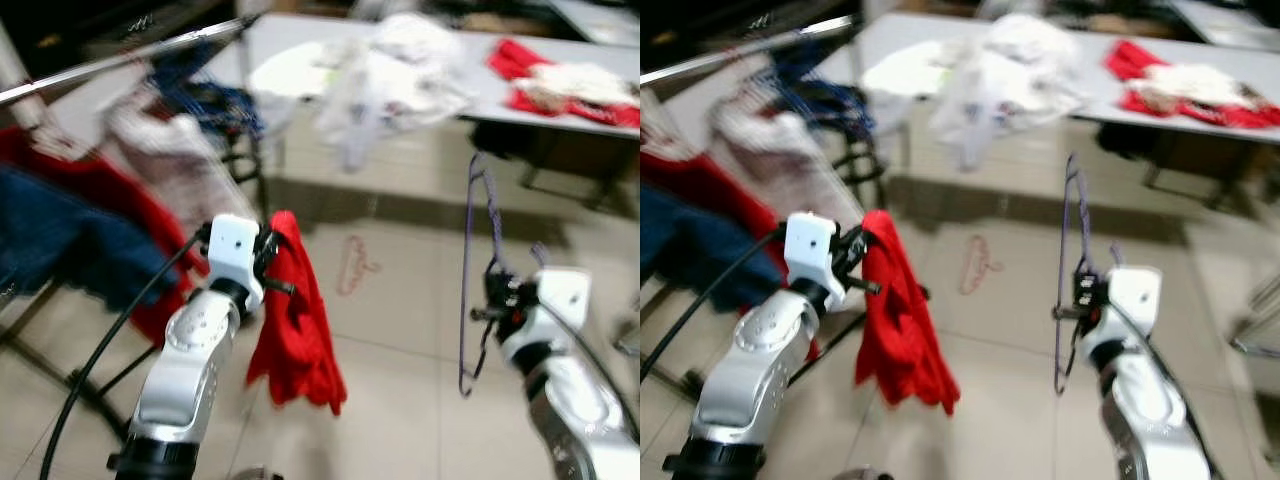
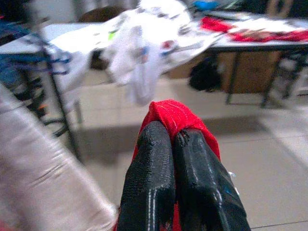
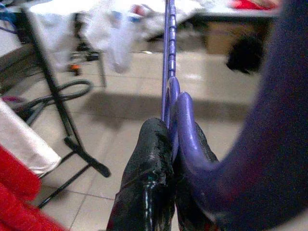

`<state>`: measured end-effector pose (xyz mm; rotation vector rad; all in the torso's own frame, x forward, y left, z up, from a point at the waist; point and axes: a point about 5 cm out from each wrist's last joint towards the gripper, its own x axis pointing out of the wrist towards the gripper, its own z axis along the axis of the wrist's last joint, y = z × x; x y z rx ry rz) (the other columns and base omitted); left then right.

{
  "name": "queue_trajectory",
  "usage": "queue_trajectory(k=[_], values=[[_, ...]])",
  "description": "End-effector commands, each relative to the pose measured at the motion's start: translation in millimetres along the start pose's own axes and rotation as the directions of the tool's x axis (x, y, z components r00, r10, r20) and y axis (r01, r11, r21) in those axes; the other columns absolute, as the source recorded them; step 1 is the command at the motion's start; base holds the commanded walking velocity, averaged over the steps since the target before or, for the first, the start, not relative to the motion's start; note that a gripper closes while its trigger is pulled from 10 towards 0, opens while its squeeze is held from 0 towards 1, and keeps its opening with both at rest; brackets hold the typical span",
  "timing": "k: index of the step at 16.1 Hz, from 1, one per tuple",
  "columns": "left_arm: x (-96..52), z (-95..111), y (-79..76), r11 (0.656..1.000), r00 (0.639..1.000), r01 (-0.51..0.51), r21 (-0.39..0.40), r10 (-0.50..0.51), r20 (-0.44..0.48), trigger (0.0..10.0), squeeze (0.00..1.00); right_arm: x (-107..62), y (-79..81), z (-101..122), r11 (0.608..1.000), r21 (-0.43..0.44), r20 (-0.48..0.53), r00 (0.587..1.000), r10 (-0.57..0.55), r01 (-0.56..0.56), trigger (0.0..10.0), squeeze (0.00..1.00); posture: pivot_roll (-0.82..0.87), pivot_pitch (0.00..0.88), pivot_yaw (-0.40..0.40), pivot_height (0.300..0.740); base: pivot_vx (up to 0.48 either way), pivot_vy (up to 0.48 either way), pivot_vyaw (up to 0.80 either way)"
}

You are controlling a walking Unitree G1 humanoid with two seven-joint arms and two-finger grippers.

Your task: Hang hanger

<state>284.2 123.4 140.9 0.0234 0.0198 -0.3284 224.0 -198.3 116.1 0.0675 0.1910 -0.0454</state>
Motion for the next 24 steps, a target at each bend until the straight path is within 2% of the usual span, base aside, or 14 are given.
queue_trajectory(k=[1, 2, 4, 6, 7, 8, 11, 14, 16, 19, 24], values=[[-0.7, 14, -9.5, 0.999, 0.997, 0.041, -0.006, -0.041, 0.067, 10.0, 0.0, -3.9, -10.2, 4, 0.996, 0.028, 0.019, 0.996, -0.09, 0.089, 10.0, 0.0, -0.01, 0.0, 0.035, 0.74, 0.0, 0.0, -0.8], [-0.7, 11, -9.6, 0.999, 0.999, 0.031, 0.029, -0.032, 0.042, 10.0, 0.0, -5.0, -13.1, 4, 0.993, 0.04, 0.02, 0.993, -0.116, 0.115, 10.0, 0.0, -0.01, 0.0, 0.036, 0.74, 0.0, 0.0, -0.79], [-1.0, 10, -9.7, 0.999, 0.998, 0.027, 0.023, -0.028, 0.058, 10.0, 0.0, -5.7, -14.5, 5, 0.993, 0.007, 0.023, 0.992, -0.122, 0.121, 10.0, 0.0, -0.02, 0.0, 0.039, 0.74, 0.0, 0.0, -0.79], [-1.1, 10, -10.6, 0.999, 0.997, 0.022, 0.026, -0.024, 0.073, 10.0, 0.0, -4.7, -13.4, 5, 0.994, -0.007, 0.026, 0.994, -0.111, 0.111, 10.0, 0.0, -0.02, 0.0, 0.038, 0.74, 0.0, 0.0, 0.0], [-1.2, 8, -10.2, 1.0, 0.998, 0.011, 0.024, -0.012, 0.068, 10.0, 0.0, -4.1, -10.7, 4, 0.995, -0.006, 0.019, 0.995, -0.096, 0.096, 10.0, 0.0, -0.02, 0.0, 0.035, 0.74, 0.0, 0.0, 0.0], [-2.3, 2, -5.6, 0.998, 0.999, -0.028, 0.048, 0.026, 0.038, 10.0, 0.0, -1.5, -2.2, 2, 0.996, -0.07, 0.011, 0.998, -0.054, 0.055, 10.0, 0.0, -0.01, 0.0, 0.031, 0.74, 0.281, 0.0, 0.0], [-3.3, -4, 2.6, 0.995, 0.998, -0.069, 0.07, 0.068, 0.017, 10.0, 0.0, 0.5, 11.6, -5, 0.991, -0.121, -0.031, 0.998, 0.05, -0.053, 10.0, 0.0, -0.01, 0.0, 0.028, 0.74, 0.305, 0.0, 0.0], [-8.5, -16, 9.4, 0.992, 0.997, -0.077, 0.104, 0.079, -0.015, 10.0, 0.0, 1.5, 7.8, -14, 0.986, -0.155, -0.063, 0.997, 0.046, -0.056, 10.0, 0.0, -0.01, 0.0, 0.02, 0.74, 0.331, 0.0, 0.0], [-11.9, -21, 10.1, 0.99, 0.997, -0.073, 0.118, 0.076, -0.027, 10.0, 0.0, 4.0, -1.9, -16, 0.988, -0.153, -0.078, 0.997, 0.014, -0.026, 10.0, 0.0, -0.01, 0.0, 0.013, 0.74, 0.364, 0.0, -0.29], [-10.5, -18, 9.3, 0.99, 0.997, -0.076, 0.116, 0.079, -0.016, 10.0, 0.0, 6.0, -7.6, -14, 0.987, -0.16, -0.074, 0.997, 0.011, -0.022, 10.0, 0.0, 0.0, 0.0, 0.011, 0.74, 0.371, 0.0, -0.69], [-5.1, -12, 9.4, 0.99, 0.997, -0.076, 0.12, 0.076, 0.002, 10.0, 0.0, 7.4, -11.4, -13, 0.985, -0.172, -0.066, 0.998, 0.009, -0.021, 10.0, 0.0, -0.01, 0.0, 0.023, 0.74, 0.379, 0.0, 0.0]])
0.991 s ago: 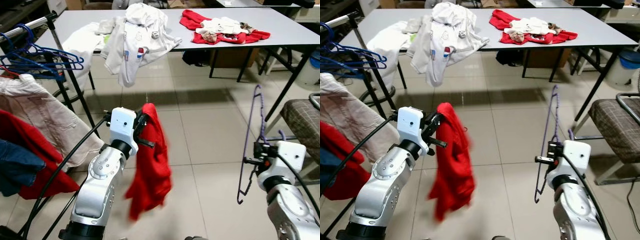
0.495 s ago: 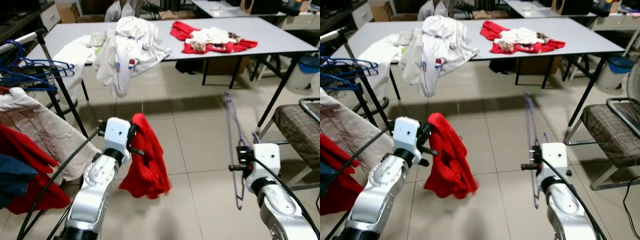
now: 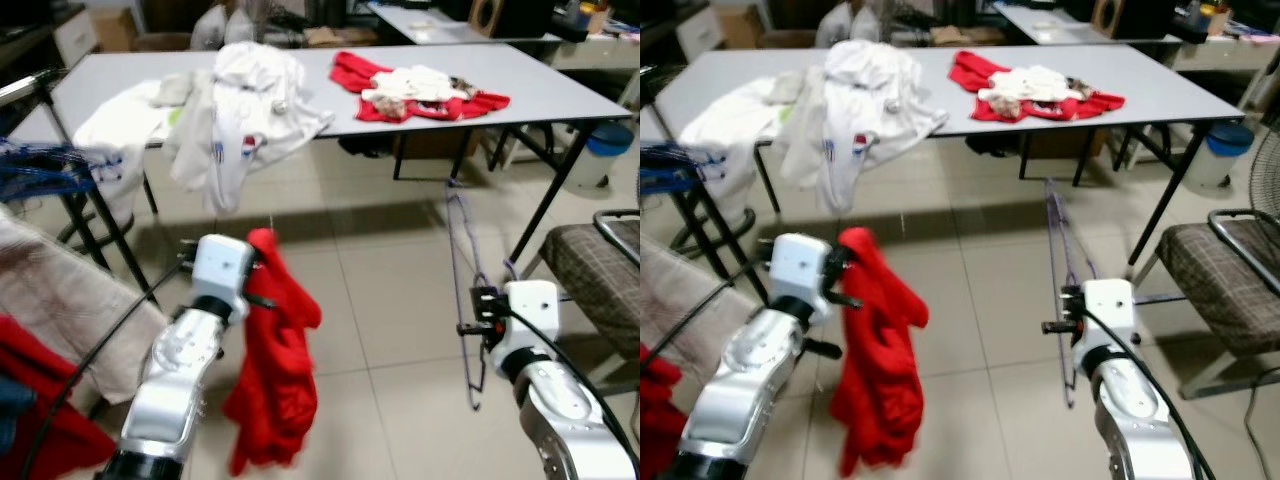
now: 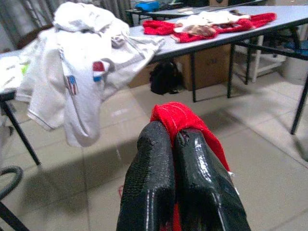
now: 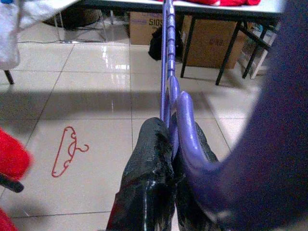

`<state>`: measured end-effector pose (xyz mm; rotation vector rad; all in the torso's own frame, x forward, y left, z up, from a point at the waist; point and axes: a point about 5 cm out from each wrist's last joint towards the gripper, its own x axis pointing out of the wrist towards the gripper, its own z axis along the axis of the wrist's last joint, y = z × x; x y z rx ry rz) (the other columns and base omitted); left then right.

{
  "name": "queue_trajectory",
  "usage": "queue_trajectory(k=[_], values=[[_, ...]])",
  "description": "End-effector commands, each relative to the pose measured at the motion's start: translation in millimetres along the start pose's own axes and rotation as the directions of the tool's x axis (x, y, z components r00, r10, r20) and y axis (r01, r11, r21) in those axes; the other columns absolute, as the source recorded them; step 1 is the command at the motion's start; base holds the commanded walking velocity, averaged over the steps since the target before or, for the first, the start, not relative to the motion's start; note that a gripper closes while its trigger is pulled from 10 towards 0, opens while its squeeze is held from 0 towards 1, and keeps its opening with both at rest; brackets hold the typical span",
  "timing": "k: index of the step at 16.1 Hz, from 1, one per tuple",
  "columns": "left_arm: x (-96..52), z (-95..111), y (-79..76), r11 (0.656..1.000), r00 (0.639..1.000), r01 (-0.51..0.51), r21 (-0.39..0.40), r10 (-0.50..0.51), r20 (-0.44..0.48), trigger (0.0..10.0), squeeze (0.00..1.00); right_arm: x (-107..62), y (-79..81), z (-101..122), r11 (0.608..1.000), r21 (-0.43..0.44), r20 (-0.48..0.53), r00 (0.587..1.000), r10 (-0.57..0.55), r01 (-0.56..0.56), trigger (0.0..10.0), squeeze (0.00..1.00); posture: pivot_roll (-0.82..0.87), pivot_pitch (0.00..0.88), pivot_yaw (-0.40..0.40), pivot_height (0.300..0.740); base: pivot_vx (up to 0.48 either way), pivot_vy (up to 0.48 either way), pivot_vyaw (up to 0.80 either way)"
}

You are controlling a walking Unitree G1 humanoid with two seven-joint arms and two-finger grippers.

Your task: Hang hanger

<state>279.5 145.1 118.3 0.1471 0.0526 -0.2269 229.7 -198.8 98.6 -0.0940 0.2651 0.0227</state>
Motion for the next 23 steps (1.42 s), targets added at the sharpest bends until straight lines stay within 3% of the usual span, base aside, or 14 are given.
queue_trajectory(k=[1, 23], values=[[5.7, 14, -7.9, 1.0, 0.998, 0.022, 0.003, -0.022, 0.055, 10.0, 0.0, -2.3, -11.2, 1, 0.999, -0.003, 0.007, 0.999, -0.034, 0.034, 10.0, 0.0, -0.01, 0.0, 0.025, 0.74, 0.382, 0.0, 0.0], [7.4, 15, -10.1, 0.999, 0.998, 0.027, -0.021, -0.025, 0.064, 10.0, 0.0, 0.0, -9.1, 17, 1.0, -0.006, 0.097, 0.995, -0.007, 0.008, 10.0, 0.0, -0.01, 0.0, 0.01, 0.74, 0.382, 0.0, 0.0]])
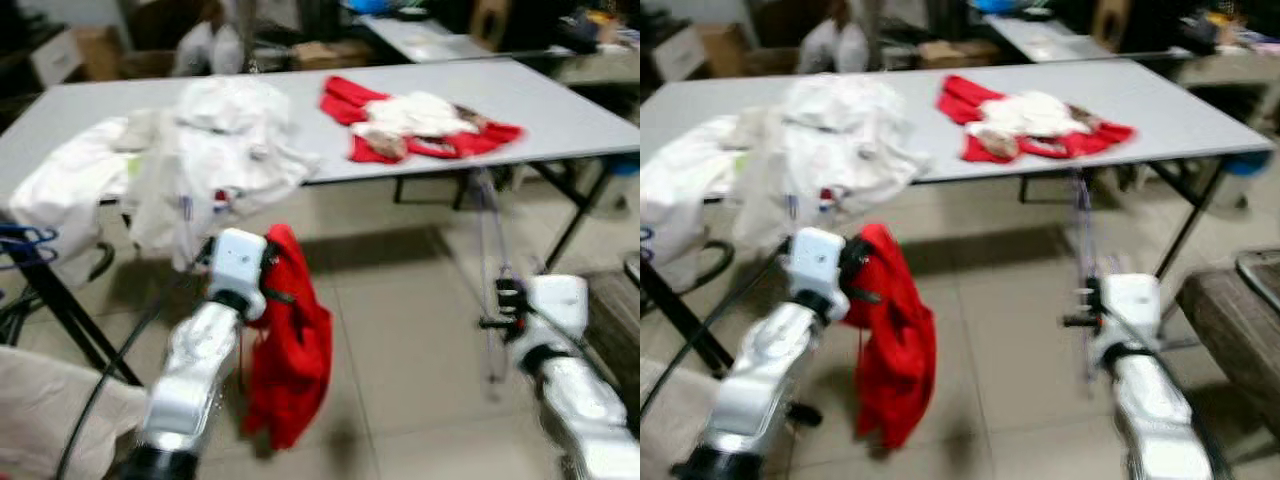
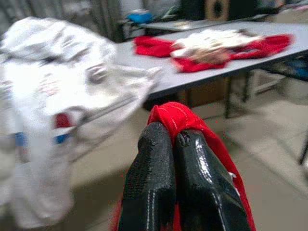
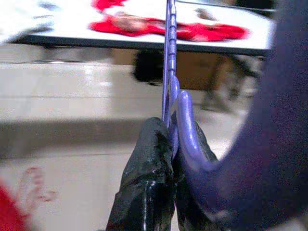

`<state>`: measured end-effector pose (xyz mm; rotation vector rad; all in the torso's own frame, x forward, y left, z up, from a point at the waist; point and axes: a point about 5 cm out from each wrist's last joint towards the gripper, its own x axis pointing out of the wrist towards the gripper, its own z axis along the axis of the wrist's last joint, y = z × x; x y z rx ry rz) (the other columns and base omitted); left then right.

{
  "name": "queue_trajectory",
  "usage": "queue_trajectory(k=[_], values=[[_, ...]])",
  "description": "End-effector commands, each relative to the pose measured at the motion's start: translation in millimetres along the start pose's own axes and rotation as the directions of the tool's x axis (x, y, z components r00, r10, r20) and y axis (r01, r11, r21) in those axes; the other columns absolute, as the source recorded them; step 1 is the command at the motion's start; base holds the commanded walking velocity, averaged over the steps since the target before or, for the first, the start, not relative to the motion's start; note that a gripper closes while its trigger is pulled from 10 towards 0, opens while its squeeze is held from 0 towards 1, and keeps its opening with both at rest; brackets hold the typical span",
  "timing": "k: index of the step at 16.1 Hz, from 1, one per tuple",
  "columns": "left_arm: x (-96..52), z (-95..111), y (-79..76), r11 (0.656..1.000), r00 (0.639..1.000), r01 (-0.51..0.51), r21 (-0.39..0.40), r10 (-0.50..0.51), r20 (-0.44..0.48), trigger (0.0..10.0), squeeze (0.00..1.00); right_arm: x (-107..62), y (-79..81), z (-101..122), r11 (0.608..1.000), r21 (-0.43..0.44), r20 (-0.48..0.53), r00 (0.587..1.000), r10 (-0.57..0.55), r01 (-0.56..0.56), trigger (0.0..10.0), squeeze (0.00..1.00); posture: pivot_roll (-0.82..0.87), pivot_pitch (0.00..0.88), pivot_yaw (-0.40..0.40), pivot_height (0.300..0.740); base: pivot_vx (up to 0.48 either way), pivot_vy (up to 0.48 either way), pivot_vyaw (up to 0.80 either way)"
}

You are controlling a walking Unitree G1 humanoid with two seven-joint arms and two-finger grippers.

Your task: Hang hanger

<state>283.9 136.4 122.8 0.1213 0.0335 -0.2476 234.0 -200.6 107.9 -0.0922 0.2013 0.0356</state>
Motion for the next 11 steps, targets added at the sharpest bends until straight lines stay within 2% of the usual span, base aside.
queue_trajectory(k=[1, 6, 11], values=[[1.7, 9, -3.7, 1.0, 0.999, 0.005, 0.0, -0.005, 0.041, 10.0, 0.0, -1.1, -6.1, 8, 1.0, -0.006, 0.036, 0.999, -0.016, 0.016, 10.0, 0.0, -0.01, 0.0, 0.007, 0.74, 0.379, 0.0, 0.0], [1.1, 10, -3.8, 1.0, 0.999, -0.005, -0.005, 0.005, 0.046, 10.0, 0.0, 0.6, -6.2, 11, 1.0, -0.005, 0.05, 0.999, -0.005, 0.005, 10.0, 0.0, -0.01, 0.0, -0.002, 0.74, 0.382, 0.0, 0.0], [5.1, 24, -4.7, 1.0, 0.996, 0.012, -0.005, -0.011, 0.093, 10.0, 0.0, 1.2, -4.7, 15, 1.0, -0.018, 0.072, 0.997, -0.002, 0.004, 10.0, 0.0, -0.01, 0.0, -0.001, 0.74, 0.38, 0.0, 0.0]])
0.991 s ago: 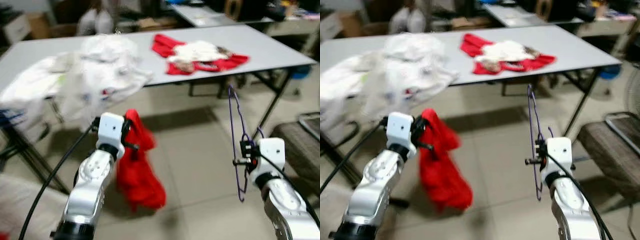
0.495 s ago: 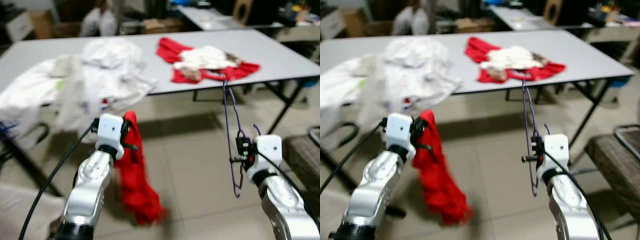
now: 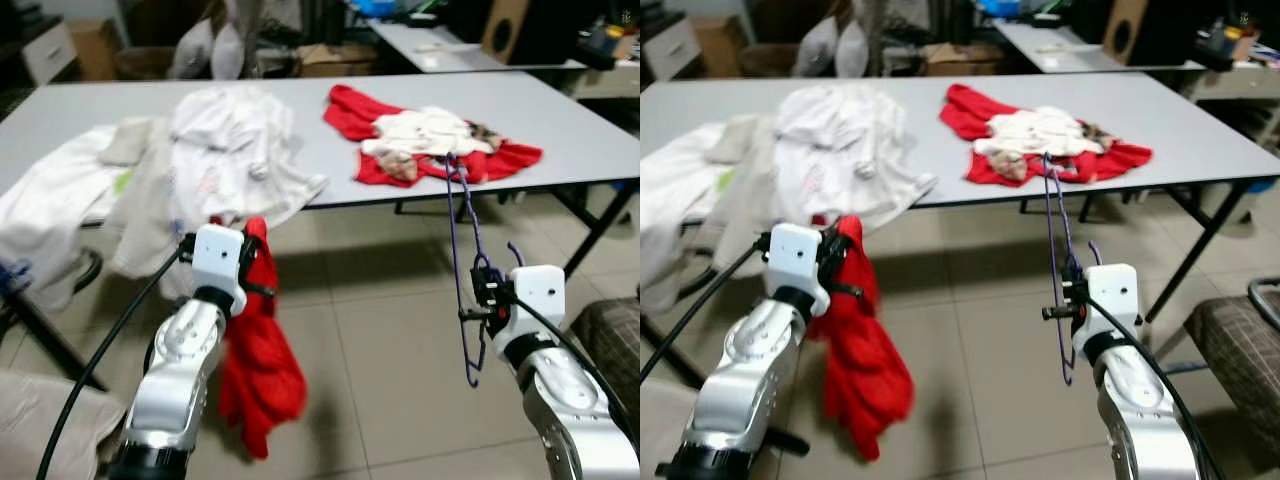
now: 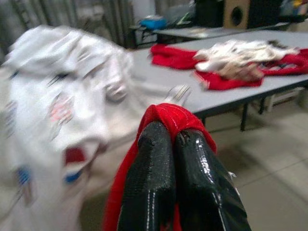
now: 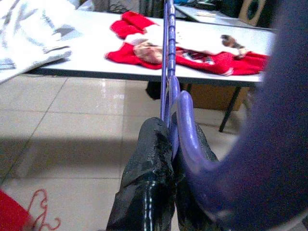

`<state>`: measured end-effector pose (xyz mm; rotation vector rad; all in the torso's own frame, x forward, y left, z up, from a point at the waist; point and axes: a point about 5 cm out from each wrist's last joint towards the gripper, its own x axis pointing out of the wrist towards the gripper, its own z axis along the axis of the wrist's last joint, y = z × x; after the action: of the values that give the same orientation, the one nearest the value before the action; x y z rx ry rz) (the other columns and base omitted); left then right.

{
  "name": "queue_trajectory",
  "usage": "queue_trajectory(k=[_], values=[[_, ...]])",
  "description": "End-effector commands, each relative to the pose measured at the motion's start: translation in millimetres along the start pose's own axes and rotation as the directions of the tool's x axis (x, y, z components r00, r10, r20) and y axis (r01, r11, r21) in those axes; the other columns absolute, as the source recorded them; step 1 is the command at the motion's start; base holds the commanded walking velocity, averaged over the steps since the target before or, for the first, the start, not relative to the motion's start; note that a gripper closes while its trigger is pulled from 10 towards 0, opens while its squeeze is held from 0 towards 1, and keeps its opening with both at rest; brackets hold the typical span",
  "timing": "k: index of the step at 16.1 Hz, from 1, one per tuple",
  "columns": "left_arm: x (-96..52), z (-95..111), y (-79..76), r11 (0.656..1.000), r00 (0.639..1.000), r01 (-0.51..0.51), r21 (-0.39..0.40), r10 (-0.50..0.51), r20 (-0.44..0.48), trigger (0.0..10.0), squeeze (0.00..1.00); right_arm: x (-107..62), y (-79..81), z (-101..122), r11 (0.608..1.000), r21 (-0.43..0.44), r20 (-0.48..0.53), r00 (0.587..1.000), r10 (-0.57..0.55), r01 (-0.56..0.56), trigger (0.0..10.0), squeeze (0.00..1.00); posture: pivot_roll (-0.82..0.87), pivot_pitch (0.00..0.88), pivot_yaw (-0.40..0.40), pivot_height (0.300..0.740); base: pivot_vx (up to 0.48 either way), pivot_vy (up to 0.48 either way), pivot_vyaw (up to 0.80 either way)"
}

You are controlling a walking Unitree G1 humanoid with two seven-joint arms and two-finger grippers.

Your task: Hang hanger

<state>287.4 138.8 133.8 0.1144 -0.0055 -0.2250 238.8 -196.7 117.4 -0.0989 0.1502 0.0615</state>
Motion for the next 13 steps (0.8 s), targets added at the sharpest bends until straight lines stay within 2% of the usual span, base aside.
queue_trajectory(k=[1, 4, 13], values=[[5.0, 20, -10.1, 0.999, 0.996, 0.047, -0.005, -0.046, 0.076, 10.0, 0.0, -1.7, -6.4, 5, 1.0, -0.01, 0.026, 0.999, -0.023, 0.023, 10.0, 0.0, -0.01, 0.0, 0.004, 0.74, 0.382, 0.0, 0.0], [11.6, 37, -9.1, 0.998, 0.991, 0.056, -0.009, -0.055, 0.125, 10.0, 0.0, -2.3, -2.5, 6, 1.0, -0.026, 0.034, 0.999, -0.01, 0.011, 10.0, 0.0, -0.01, 0.0, 0.012, 0.74, 0.382, 0.0, 0.0], [15.9, 43, -13.9, 0.996, 0.986, 0.093, -0.014, -0.09, 0.139, 10.0, 0.0, -3.2, 0.1, 6, 0.999, -0.032, 0.042, 0.999, -0.013, 0.014, 10.0, 0.0, -0.01, 0.0, 0.01, 0.74, 0.381, 0.0, 0.0]])
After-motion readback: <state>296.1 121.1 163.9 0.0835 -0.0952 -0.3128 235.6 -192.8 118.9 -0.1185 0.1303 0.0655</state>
